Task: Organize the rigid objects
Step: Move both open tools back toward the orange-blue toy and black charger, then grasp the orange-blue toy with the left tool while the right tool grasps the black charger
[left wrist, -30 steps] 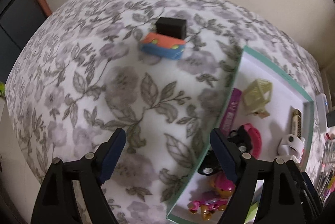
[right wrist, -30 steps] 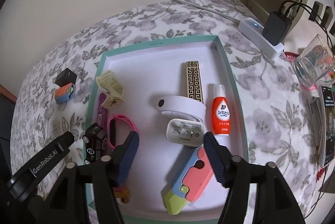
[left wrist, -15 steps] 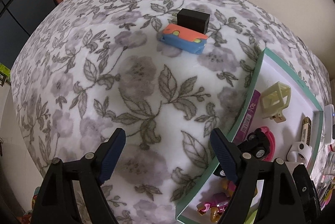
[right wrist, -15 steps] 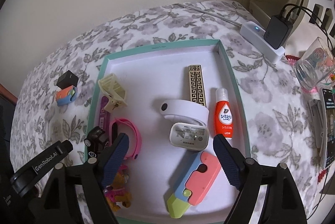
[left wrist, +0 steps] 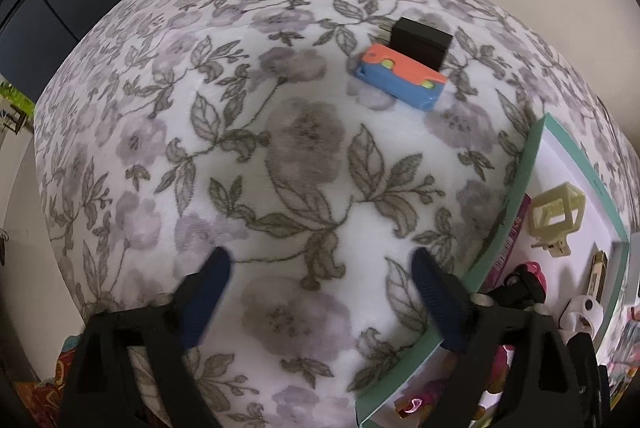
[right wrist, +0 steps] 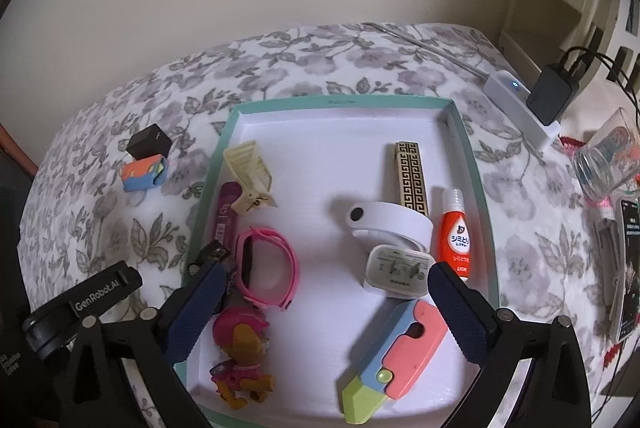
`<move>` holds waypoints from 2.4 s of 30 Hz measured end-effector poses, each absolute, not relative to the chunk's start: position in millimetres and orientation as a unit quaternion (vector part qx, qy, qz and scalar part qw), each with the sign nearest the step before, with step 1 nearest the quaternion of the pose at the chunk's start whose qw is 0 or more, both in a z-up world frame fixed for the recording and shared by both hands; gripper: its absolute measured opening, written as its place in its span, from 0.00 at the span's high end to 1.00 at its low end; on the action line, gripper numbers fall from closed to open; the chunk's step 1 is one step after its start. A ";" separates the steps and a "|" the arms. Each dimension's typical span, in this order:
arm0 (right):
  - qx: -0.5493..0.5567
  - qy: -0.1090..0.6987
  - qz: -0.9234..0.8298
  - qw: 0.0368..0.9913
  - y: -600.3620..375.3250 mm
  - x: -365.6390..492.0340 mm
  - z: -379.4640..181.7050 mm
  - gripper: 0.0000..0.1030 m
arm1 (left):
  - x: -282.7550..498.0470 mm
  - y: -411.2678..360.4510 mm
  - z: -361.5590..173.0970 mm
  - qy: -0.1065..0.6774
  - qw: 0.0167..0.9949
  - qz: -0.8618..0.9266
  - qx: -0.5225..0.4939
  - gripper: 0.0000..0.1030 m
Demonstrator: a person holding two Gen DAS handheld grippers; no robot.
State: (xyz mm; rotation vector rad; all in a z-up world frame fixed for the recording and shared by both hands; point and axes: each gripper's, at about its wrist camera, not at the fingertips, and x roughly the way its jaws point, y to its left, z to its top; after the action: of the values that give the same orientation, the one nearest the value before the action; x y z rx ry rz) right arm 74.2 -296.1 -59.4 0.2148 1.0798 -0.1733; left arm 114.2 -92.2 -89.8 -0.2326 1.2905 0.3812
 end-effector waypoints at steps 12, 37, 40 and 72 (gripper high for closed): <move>0.092 0.508 -0.067 0.854 -284.5 77.4 -55.7 0.00 | 113.0 -78.0 -81.4 0.582 0.785 0.172 -0.128 0.06; 0.046 0.484 0.035 0.873 -182.0 176.9 -44.7 0.01 | 187.1 28.7 -53.9 0.518 0.836 0.080 -0.160 0.06; 0.043 0.492 0.040 0.869 -175.7 193.4 -51.3 0.01 | 197.7 23.9 -65.2 0.520 0.838 0.064 -0.150 0.06; 0.034 0.522 0.015 0.852 -217.2 251.4 -74.6 0.03 | 244.2 -76.0 -130.4 0.516 0.855 -0.044 -0.044 0.13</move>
State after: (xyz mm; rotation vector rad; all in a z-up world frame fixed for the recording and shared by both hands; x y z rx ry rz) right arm 251.4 -217.2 -74.6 0.0716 1.0987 0.0306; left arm 244.2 -76.0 -130.4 -0.0916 1.0844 -0.0929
